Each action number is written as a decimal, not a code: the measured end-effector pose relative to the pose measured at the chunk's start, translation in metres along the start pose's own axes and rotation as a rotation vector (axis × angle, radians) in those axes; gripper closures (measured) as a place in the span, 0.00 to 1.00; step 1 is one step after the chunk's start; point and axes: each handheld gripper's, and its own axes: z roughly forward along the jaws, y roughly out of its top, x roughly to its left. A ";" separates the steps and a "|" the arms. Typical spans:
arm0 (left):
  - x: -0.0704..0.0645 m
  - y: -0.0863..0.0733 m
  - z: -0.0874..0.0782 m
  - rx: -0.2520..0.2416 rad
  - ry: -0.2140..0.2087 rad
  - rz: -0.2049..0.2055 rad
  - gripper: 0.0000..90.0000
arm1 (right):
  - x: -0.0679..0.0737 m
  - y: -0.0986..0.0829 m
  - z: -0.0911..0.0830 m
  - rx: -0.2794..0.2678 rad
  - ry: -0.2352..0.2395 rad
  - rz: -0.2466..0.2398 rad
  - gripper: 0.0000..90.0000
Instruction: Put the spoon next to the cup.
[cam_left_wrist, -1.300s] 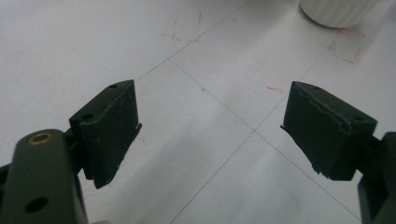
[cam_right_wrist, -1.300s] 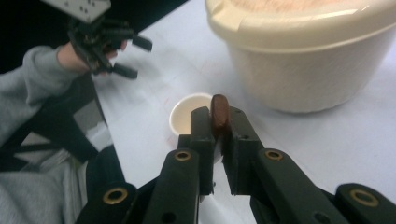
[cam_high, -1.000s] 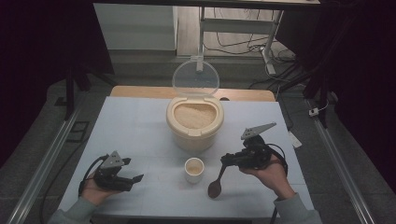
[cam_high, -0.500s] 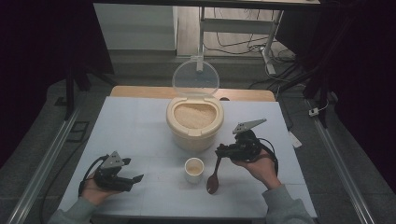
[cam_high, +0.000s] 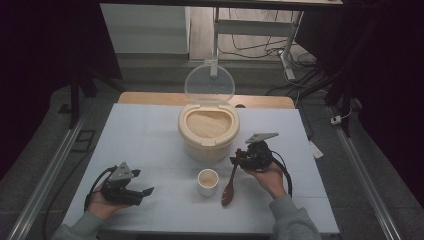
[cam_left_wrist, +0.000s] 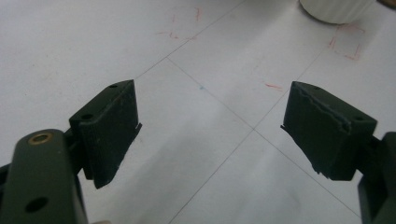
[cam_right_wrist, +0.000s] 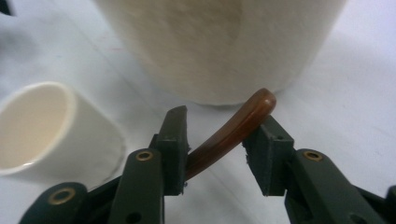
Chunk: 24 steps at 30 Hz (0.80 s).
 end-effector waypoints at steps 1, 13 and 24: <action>0.000 0.000 0.000 0.001 0.000 0.000 0.20 | -0.001 -0.001 0.004 0.004 -0.007 0.006 0.64; 0.000 0.000 0.001 0.009 -0.002 0.008 0.20 | -0.001 -0.013 0.021 0.094 -0.124 0.032 0.49; 0.001 0.000 0.000 -0.001 0.004 -0.002 0.20 | -0.004 -0.021 -0.008 -0.043 -0.200 0.051 0.39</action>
